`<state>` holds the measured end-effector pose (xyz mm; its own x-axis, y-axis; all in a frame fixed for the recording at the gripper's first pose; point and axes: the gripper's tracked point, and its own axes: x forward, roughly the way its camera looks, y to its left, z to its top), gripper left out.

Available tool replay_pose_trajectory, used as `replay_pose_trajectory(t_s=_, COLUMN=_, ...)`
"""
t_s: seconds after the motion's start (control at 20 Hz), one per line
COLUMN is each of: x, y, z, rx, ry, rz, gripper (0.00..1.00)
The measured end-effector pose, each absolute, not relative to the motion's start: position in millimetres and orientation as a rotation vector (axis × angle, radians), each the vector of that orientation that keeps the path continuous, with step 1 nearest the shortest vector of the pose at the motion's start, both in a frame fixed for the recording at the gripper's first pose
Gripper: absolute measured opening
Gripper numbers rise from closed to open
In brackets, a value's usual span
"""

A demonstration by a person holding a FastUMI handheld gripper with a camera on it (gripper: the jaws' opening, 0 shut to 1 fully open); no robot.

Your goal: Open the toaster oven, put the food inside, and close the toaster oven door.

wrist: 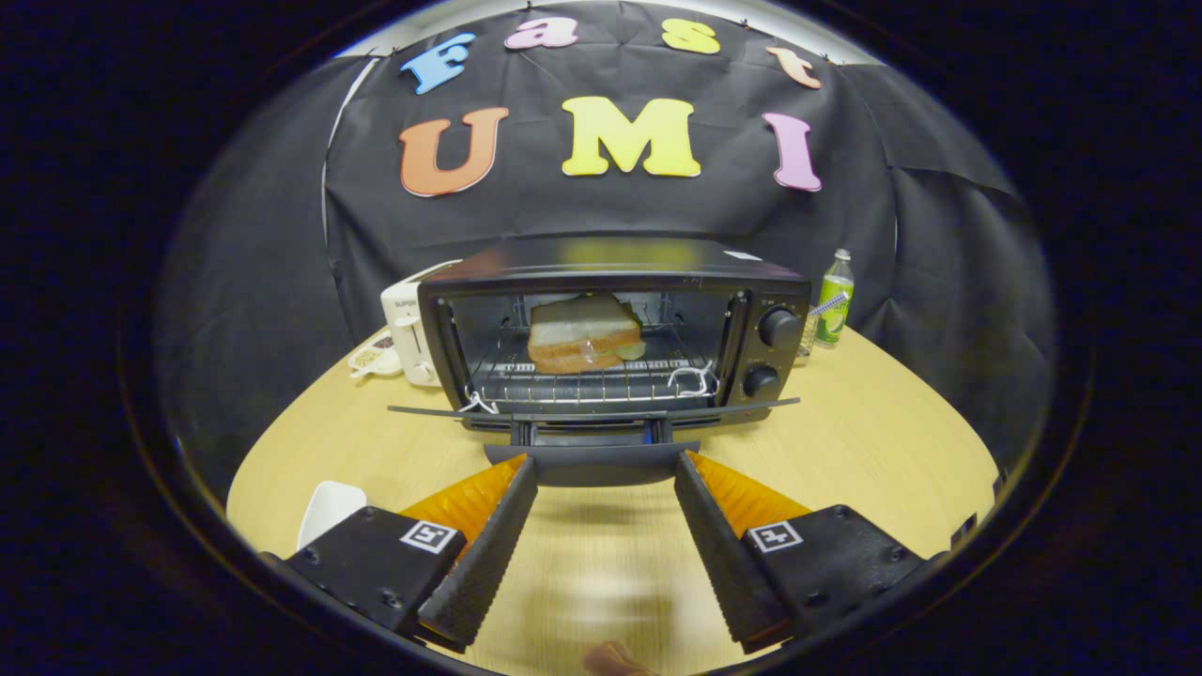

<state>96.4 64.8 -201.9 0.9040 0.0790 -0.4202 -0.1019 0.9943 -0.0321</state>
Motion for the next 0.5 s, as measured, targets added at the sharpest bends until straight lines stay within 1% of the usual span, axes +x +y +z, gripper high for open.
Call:
replay_pose_trajectory(t_s=0.2, x=102, y=60, z=-190, rx=-0.042, ry=0.400, rz=0.089, gripper=0.97)
replay_pose_trajectory(t_s=0.35, x=119, y=62, z=-173, rx=-0.052, ry=0.338, rz=0.104, gripper=0.97)
replay_pose_trajectory(t_s=0.5, x=130, y=59, z=-168, rx=-0.036, ry=0.322, rz=0.091, gripper=0.97)
